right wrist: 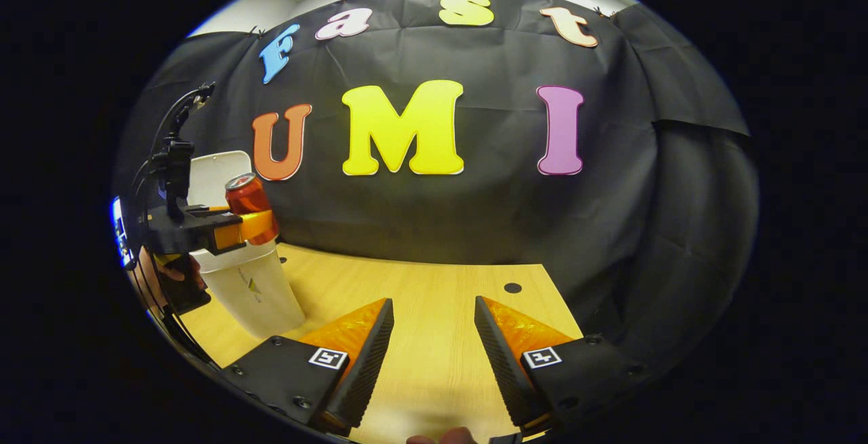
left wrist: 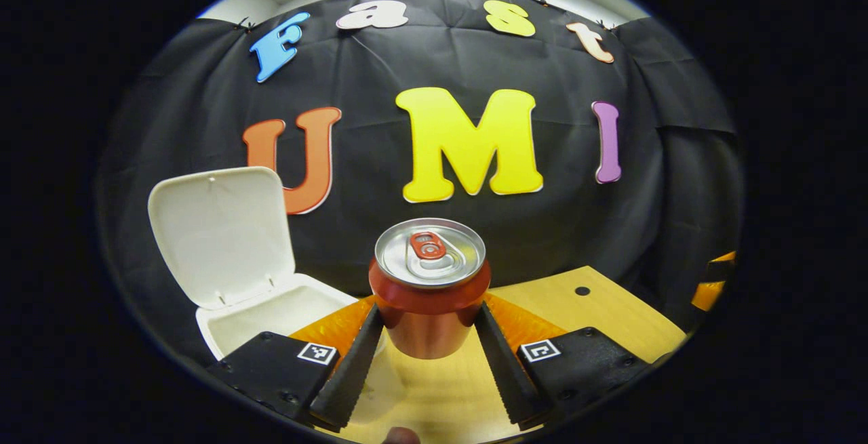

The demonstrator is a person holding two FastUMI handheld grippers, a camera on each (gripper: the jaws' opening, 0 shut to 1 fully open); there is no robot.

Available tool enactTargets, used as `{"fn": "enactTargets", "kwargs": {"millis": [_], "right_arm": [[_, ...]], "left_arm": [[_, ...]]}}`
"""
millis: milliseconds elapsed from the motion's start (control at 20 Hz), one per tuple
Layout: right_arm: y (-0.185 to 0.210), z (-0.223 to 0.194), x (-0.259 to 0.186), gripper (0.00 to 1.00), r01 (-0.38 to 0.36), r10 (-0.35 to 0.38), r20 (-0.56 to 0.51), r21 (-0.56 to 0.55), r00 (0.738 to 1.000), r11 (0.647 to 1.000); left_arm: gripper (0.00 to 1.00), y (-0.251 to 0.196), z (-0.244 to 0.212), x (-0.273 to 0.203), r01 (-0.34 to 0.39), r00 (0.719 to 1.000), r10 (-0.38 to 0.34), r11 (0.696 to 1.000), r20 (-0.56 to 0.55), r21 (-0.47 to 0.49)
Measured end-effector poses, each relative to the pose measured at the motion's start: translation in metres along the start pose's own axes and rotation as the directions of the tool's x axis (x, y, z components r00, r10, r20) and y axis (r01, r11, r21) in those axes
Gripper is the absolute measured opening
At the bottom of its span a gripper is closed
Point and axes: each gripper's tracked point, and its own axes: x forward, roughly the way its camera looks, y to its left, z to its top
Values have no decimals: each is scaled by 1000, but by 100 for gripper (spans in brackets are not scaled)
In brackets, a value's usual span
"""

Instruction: Press the lid of the desktop garbage bin to open it, pick up the crumpled paper on the desktop and throw it into the bin, then pick up the pop can on the desktop and drop it into the bin, and finally close the garbage bin lid.

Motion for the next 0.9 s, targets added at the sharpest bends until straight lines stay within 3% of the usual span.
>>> {"fn": "enactTargets", "kwargs": {"millis": [400,700,900], "right_arm": [[31,-2,17,78,-62,62,-34,6,997,998],[55,-2,30,78,-104,104,-54,-1,993,995],[70,-1,34,78,-125,124,-57,-14,991,992]], "left_arm": [[83,96,-4,4,-196,981,196,981,-16,-7],[83,139,-31,7,-270,961,265,961,-76,-55],[85,152,-47,10,-284,955,274,955,-111,-86]]}}
